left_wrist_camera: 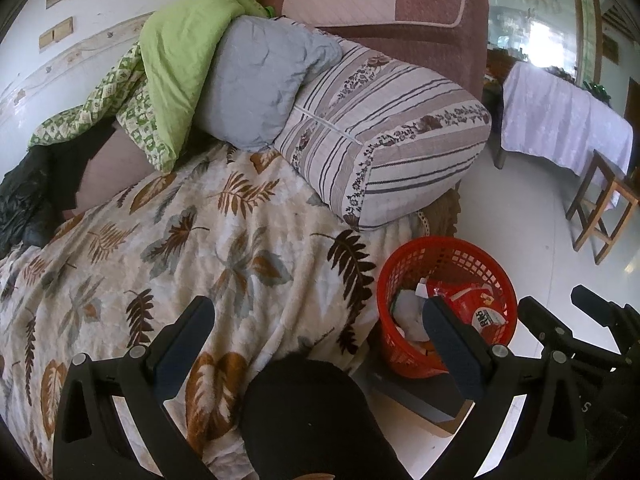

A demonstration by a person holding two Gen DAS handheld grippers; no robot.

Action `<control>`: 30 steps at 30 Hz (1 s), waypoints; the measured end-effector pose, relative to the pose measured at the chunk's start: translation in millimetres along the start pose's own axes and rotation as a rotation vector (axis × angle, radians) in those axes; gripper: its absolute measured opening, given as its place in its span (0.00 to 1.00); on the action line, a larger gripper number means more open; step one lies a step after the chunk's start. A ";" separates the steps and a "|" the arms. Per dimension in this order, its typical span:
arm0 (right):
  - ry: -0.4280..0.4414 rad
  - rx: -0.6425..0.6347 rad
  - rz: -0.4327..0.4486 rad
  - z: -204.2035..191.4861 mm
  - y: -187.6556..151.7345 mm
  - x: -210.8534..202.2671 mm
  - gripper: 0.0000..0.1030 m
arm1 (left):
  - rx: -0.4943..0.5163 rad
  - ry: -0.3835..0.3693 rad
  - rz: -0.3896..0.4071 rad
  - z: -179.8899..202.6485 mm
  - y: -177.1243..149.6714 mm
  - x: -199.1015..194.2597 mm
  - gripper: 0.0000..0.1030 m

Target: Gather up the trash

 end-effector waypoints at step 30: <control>-0.012 0.029 -0.021 9.9 -1.0 10.0 0.81 | 0.009 -0.013 -0.054 1.0 -8.0 15.3 1.00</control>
Point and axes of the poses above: each gripper's, at about its wrist camera, not at the fingertips, and x roughly the way its jaws point, z to its right, y to its top, the point moved 9 cm from there along x, roughly the way its jaws point, and after that the axes turned 9 degrees about -z, right-handed, at the moved point
